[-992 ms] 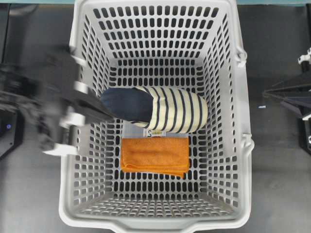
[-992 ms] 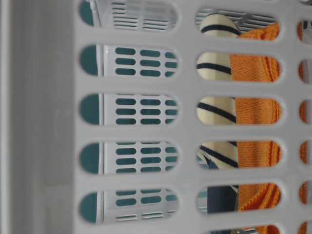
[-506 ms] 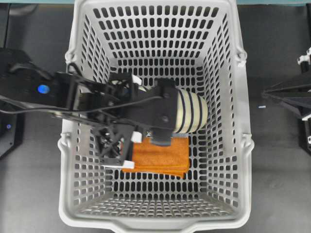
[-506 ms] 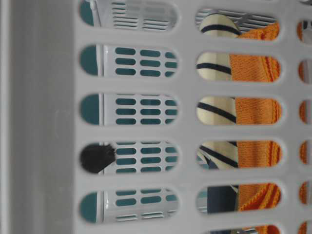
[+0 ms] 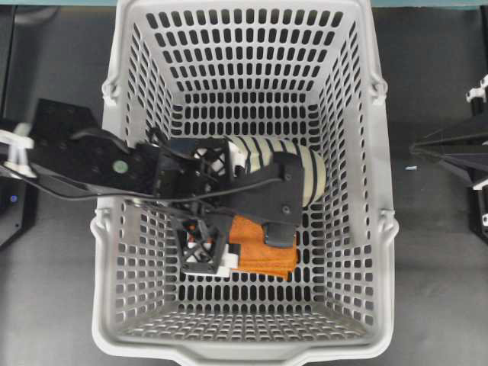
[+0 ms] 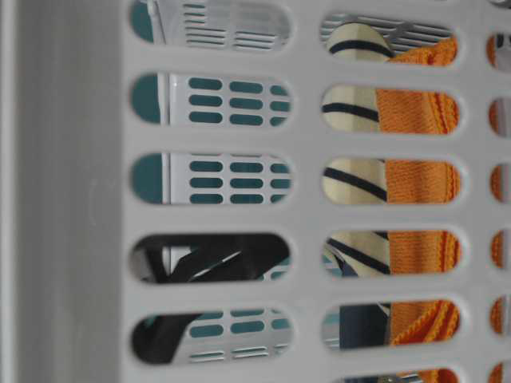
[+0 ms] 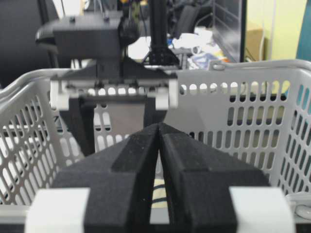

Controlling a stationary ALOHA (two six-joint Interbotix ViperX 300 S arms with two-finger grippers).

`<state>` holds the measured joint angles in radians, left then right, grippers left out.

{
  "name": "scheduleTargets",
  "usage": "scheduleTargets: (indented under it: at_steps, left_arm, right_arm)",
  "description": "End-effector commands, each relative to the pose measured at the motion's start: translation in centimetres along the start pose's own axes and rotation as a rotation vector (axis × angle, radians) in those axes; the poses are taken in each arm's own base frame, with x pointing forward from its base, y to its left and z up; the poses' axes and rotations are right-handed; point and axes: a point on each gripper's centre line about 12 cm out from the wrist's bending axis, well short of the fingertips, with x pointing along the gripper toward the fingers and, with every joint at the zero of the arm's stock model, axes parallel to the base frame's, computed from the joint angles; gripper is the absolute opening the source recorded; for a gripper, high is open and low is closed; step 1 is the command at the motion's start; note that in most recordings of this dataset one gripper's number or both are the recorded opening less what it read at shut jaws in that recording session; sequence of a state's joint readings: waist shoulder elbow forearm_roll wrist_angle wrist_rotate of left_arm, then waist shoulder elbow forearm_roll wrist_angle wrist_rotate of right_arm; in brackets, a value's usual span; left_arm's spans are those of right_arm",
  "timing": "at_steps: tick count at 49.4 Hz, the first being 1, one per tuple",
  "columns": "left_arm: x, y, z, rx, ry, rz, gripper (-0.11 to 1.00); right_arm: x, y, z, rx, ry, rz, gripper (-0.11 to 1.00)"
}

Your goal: Pick up the orange cloth from the shopping basket with the left arm.

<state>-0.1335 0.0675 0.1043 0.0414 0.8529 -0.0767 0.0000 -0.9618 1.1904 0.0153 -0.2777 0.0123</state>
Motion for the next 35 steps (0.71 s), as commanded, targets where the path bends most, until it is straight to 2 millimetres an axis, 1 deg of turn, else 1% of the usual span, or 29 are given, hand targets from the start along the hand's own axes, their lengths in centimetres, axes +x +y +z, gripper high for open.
scheduleTargets:
  at_steps: [1,8,15,23,35]
  left_arm:
    - [0.8,-0.2,0.3,-0.013,-0.034,-0.003,0.9]
    - [3.0,-0.2,-0.4,-0.057,-0.034,-0.006,0.9]
    - [4.8,-0.7,-1.6,-0.078,-0.013,-0.011,0.9]
    - [5.5,-1.2,-2.3,-0.071,-0.007,-0.017,0.9]
    - [6.5,-1.2,-3.3,-0.069,0.027,-0.015,0.9]
  right_arm:
    - [0.2,0.1,0.3,0.006,-0.008,0.003,0.0]
    - [0.1,0.0,0.2,0.006,-0.006,0.001,0.0]
    - [0.1,0.0,0.1,0.006,-0.003,0.001,0.0]
    - [0.1,0.0,-0.1,0.005,0.005,0.002,0.0]
    - [0.0,0.0,-0.4,0.006,0.011,0.001,0.0]
